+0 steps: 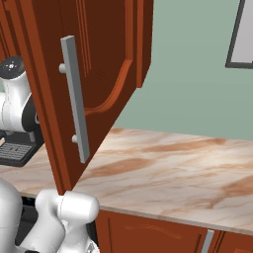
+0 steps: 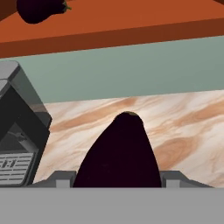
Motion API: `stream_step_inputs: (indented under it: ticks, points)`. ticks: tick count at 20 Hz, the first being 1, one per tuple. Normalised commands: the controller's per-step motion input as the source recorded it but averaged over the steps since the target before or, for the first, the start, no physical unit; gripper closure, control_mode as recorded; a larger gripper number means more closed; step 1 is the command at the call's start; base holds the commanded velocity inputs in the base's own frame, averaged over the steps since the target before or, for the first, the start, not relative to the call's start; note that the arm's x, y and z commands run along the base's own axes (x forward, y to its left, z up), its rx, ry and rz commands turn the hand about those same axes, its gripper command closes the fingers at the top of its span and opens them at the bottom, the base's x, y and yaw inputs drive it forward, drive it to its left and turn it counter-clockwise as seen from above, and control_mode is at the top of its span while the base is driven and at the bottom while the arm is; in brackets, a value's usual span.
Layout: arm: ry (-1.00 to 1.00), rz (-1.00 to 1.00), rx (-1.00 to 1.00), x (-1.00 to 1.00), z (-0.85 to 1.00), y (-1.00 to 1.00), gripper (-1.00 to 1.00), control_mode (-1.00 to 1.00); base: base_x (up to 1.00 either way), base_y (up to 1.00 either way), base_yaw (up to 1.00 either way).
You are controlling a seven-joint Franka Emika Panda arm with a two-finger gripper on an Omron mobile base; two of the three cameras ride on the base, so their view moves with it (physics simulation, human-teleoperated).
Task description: Pick the eggplants from the cabinet and place them in one bowl. Pick the potato from the sink and place it in the other bowl.
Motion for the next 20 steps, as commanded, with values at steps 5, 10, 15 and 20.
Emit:
stream_step_inputs:
  ticks: [5, 10, 15, 20]
  points:
    - [0.0, 0.0, 0.0, 0.0, 0.0, 0.0, 1.0, -1.0, 0.0, 0.0, 0.0]
    - [-0.02, 0.0, 0.0, -0.01, 0.0, 0.0, 1.0, -1.0, 0.0, 0.0, 0.0]
    - [-0.14, 0.0, 0.0, -0.3, 0.0, 0.0, 1.0, -1.0, 0.0, 0.0, 0.0]
    - [-0.3, -0.04, -0.01, -0.47, 0.0, 0.0, 1.0, -1.0, 0.0, 0.0, 0.0]
